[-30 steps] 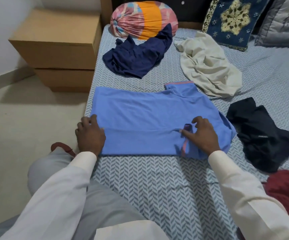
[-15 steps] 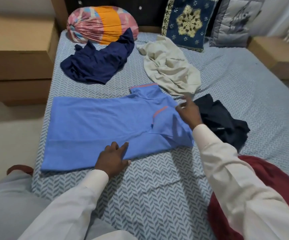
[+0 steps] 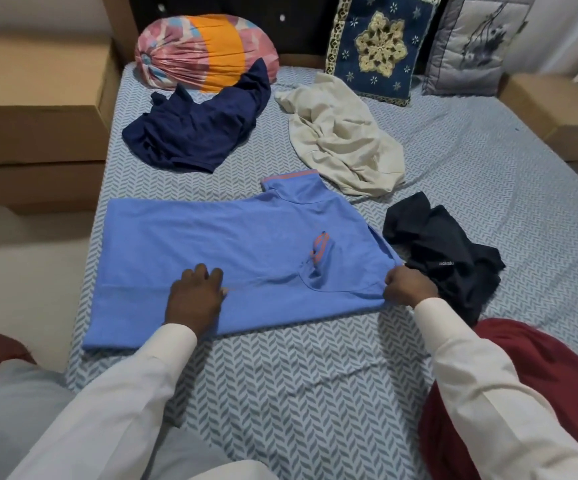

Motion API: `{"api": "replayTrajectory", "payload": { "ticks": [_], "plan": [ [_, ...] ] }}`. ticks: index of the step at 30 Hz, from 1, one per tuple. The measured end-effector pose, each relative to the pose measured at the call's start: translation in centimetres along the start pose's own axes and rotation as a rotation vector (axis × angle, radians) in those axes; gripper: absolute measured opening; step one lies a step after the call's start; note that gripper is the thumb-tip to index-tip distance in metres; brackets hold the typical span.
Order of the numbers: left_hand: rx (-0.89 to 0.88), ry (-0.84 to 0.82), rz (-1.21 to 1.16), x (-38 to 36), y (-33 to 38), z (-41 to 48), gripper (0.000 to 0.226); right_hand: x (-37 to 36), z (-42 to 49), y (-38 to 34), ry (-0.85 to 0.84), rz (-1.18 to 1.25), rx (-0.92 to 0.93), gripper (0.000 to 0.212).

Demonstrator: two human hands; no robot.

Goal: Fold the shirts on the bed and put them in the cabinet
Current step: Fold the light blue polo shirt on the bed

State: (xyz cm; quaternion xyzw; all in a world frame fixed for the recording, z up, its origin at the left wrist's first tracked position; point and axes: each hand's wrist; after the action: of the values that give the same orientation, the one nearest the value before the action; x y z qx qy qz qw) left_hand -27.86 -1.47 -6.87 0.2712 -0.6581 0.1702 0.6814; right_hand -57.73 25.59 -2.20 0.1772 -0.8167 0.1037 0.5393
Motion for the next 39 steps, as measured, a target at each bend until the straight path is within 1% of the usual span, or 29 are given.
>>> {"api": "replayTrajectory", "payload": {
  "ticks": [1,2,3,4,5,6,7,8,9,10,11,12,13,15,16,17,20,21,23,24,26,28,30,32,35,37,39],
  "plan": [
    [0.025,-0.02,0.024,0.3,-1.2,0.3,0.031,0.4,0.0,-0.6,0.036,-0.013,-0.014,0.022],
    [0.041,-0.03,0.028,0.6,-2.2,0.4,0.032,0.8,-0.1,-1.7,0.109,0.02,0.004,0.027],
    [0.054,-0.043,0.023,1.0,-3.2,0.5,0.032,1.0,-0.2,-3.4,0.202,0.102,0.068,0.028],
    [0.056,-0.042,0.019,1.1,-4.2,0.7,0.031,1.1,-0.3,-5.2,0.29,0.217,0.178,0.026],
    [0.053,-0.045,0.024,1.3,-5.1,0.7,0.031,0.9,-0.3,-7.4,0.323,0.323,0.317,0.024],
    [0.043,-0.05,0.03,1.3,-6.0,0.8,0.03,0.8,-0.3,-9.2,0.293,0.369,0.466,0.026],
    [0.036,-0.063,0.035,1.5,-6.9,0.8,0.03,0.4,-0.1,-11.1,0.213,0.325,0.597,0.031],
    [0.027,-0.081,0.034,1.5,-7.7,0.8,0.029,0.0,0.2,-12.6,0.111,0.205,0.675,0.036],
    [0.019,-0.106,0.037,1.7,-8.6,0.8,0.028,-0.3,0.8,-13.8,0.038,0.063,0.716,0.034],
    [0.005,-0.126,0.04,1.7,-9.3,0.8,0.027,-0.4,1.2,-14.5,0.009,-0.057,0.731,0.025],
    [-0.004,-0.13,0.041,1.7,-9.9,0.8,0.026,-0.3,1.6,-15.2,0.021,-0.122,0.735,0.015],
    [-0.013,-0.111,0.032,1.6,-10.2,0.7,0.024,-0.3,1.8,-15.5,0.068,-0.134,0.722,0.007],
    [-0.021,-0.078,0.015,1.5,-10.6,0.7,0.022,-0.3,2.1,-15.9,0.13,-0.12,0.7,0.004],
    [-0.034,-0.031,-0.019,1.4,-10.8,0.7,0.019,-0.4,2.2,-16.2,0.231,-0.085,0.65,0.009],
    [-0.033,-0.021,-0.037,1.3,-10.8,0.9,0.018,-0.6,2.2,-16.3,0.238,-0.086,0.633,0.014],
    [-0.03,-0.02,-0.055,1.3,-10.7,1.0,0.018,-0.9,2.2,-16.4,0.211,-0.113,0.618,0.019],
    [-0.032,-0.015,-0.097,1.2,-10.6,1.9,0.017,-0.4,3.3,-16.9,0.04,-0.197,0.543,0.027],
    [-0.031,0.003,-0.11,1.2,-10.8,2.6,0.017,0.3,4.0,-17.8,0.034,-0.181,0.524,0.03],
    [-0.011,0.03,-0.088,1.4,-11.5,4.4,0.016,1.5,5.5,-20.0,0.102,-0.066,0.536,0.041],
    [0.01,0.026,-0.052,1.5,-11.9,5.4,0.021,1.9,6.3,-21.2,0.138,0.002,0.563,0.047],
    [0.075,-0.031,0.003,1.7,-13.0,7.9,0.039,2.4,8.1,-24.0,0.159,0.094,0.597,0.059],
    [0.144,-0.101,0.004,2.1,-14.4,10.5,0.054,2.8,10.1,-26.1,0.149,0.131,0.567,0.064],
    [0.168,-0.158,0.003,2.4,-15.9,12.8,0.063,3.6,11.8,-27.0,0.13,0.098,0.509,0.052],
    [0.168,-0.193,0.035,2.8,-17.6,14.6,0.065,4.0,13.1,-27.6,0.098,0.034,0.469,0.04],
    [0.198,-0.183,0.035,3.3,-19.5,16.6,0.048,3.9,14.1,-28.5,0.073,-0.03,0.453,0.039],
    [0.235,-0.163,0.013,3.7,-20.0,17.3,0.041,3.6,14.5,-29.0,0.074,-0.051,0.457,0.038],
    [0.267,-0.138,-0.017,4.0,-20.2,17.4,0.034,3.5,14.6,-29.1,0.084,-0.048,0.456,0.032]
  ]
}}
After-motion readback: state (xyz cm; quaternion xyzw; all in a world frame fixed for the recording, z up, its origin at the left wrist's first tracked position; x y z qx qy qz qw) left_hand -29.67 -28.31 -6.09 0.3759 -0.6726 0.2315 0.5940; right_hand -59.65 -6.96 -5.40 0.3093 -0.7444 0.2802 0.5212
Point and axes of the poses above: each hand's wrist, its own z-axis towards the middle knuckle, its own x-axis out of the back of the hand, y = z × x, and after that the axes turned 5 degrees about y, right-handed
